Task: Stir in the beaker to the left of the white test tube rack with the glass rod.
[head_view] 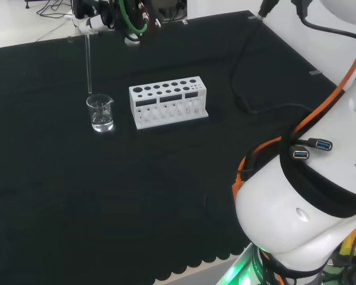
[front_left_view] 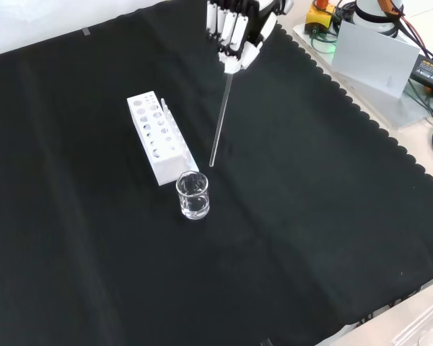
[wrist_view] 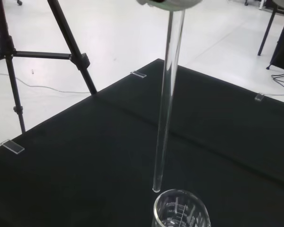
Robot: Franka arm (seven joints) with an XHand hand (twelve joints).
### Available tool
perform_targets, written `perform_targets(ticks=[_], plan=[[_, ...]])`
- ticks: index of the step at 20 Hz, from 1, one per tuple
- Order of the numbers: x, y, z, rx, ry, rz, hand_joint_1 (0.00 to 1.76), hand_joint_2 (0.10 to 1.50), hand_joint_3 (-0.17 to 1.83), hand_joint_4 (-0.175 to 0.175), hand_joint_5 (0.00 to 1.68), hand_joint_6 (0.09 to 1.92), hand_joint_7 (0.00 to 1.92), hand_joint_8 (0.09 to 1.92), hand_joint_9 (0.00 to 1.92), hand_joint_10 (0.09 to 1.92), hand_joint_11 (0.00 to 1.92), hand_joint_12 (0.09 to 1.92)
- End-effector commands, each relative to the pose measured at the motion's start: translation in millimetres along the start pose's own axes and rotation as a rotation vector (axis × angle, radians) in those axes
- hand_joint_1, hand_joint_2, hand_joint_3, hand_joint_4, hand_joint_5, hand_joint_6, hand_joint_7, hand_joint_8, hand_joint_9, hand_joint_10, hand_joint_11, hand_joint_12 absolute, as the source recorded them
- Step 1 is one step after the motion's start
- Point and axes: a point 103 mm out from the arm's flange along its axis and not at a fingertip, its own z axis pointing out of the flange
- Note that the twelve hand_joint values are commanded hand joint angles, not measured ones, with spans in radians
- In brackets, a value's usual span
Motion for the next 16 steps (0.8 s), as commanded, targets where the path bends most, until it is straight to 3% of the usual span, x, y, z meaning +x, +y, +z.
perform_targets(ticks=[1, 5, 16], plan=[[-12, 8, 7, -0.003, 0.006, -0.003, 1.33, 1.04, -0.17, -0.175, 1.43, 0.09, 1.43, 0.51, 1.7, 0.61, 1.63, 0.73], [-30, 16, 14, 0.005, 0.014, 0.007, 1.33, 1.04, -0.17, -0.175, 1.43, 0.09, 1.43, 0.51, 1.7, 0.61, 1.63, 0.73], [-45, 20, 30, 0.022, 0.019, 0.013, 1.33, 1.04, -0.17, -0.175, 1.43, 0.09, 1.43, 0.51, 1.7, 0.61, 1.63, 0.73]])
